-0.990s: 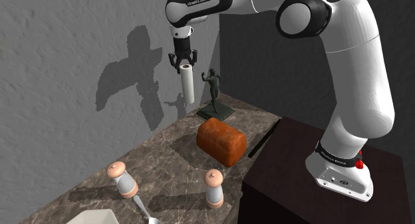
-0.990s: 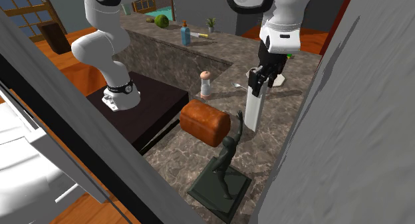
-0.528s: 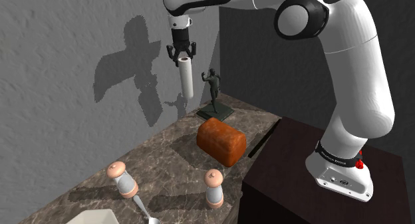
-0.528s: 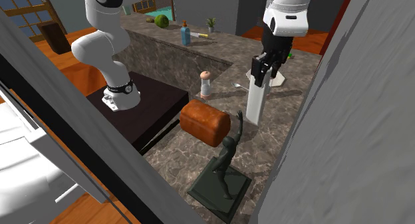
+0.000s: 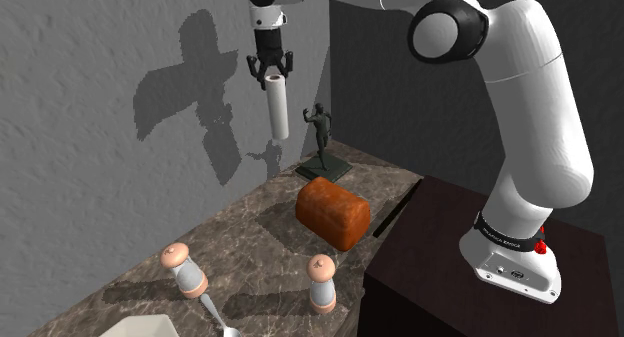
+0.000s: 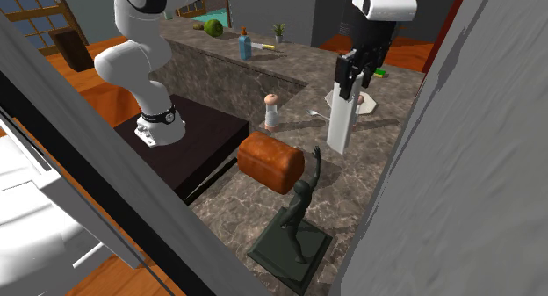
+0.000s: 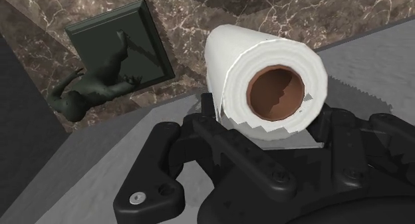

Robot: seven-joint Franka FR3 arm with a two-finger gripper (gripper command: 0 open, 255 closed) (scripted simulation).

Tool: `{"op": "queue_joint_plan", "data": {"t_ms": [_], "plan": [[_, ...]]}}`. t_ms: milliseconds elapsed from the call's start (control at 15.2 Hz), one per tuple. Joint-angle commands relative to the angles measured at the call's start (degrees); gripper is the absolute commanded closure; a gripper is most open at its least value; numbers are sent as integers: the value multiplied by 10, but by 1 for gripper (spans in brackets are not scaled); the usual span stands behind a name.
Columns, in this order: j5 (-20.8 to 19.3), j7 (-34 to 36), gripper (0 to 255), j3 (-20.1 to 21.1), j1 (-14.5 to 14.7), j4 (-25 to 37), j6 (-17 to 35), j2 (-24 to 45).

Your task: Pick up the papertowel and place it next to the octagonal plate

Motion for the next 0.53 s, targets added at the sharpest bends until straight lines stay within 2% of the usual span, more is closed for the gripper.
{"op": "queue_joint_plan", "data": {"t_ms": [0, 462], "plan": [[-1, 13, 255, 3, 12, -48, 24, -25], [-8, 84, 255, 23, 68, -189, 108, -86]]}}
